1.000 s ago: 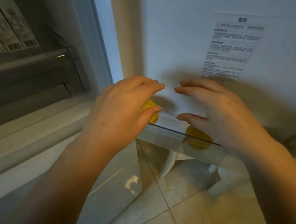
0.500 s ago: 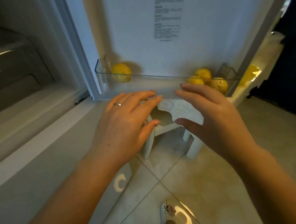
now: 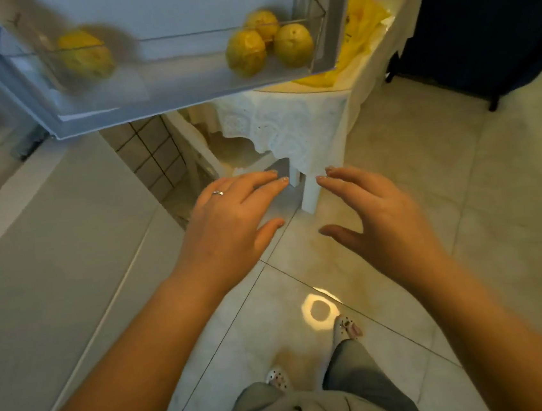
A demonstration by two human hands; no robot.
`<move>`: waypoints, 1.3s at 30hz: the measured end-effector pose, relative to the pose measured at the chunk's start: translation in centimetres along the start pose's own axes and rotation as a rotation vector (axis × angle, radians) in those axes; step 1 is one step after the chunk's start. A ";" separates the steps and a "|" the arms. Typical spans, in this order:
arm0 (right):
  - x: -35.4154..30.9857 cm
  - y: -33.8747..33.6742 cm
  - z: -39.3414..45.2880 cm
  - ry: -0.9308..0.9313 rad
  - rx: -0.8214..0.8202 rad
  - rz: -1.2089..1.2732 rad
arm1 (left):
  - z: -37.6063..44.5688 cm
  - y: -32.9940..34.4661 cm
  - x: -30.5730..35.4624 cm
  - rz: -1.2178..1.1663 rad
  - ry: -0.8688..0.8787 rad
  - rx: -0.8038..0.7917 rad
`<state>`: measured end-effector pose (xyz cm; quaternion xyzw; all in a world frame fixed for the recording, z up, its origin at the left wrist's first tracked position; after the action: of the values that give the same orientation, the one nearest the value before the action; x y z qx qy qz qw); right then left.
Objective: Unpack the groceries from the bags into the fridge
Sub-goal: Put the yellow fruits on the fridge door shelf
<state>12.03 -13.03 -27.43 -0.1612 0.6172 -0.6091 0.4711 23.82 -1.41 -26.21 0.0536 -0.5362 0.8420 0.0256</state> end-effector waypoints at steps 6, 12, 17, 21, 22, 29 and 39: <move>7.6 -0.8 0.1 0.129 0.004 0.012 | 5.7 4.9 2.2 -0.038 0.080 -0.045; 18.4 -3.5 3.1 0.228 0.005 0.012 | 15.8 11.2 5.6 -0.108 0.132 -0.086; 27.6 -6.7 7.3 0.253 0.007 0.010 | 24.6 16.2 8.2 -0.129 0.140 -0.096; 33.5 -8.5 10.5 0.270 -0.008 0.014 | 30.7 19.6 9.6 -0.133 0.144 -0.079; 34.7 -8.8 11.2 0.277 -0.011 0.009 | 32.0 20.4 9.8 -0.136 0.150 -0.081; 41.9 -8.9 18.3 0.288 -0.035 -0.010 | 40.5 26.2 7.6 -0.144 0.155 -0.104; 50.4 -7.8 38.1 0.319 -0.101 -0.097 | 57.7 34.8 -4.0 -0.131 0.173 -0.131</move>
<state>13.32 -76.46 -32.71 -0.1155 0.7056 -0.6173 0.3283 27.87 -68.41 -33.83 0.0138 -0.5811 0.8032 0.1303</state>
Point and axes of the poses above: each hand's wrist, its own z-axis towards the middle knuckle, its own y-axis out of the palm, x = y × z, the point moved 7 cm from there along z, towards the middle knuckle, and after that the axes turned 14 degrees about y, right-handed, at the moved point
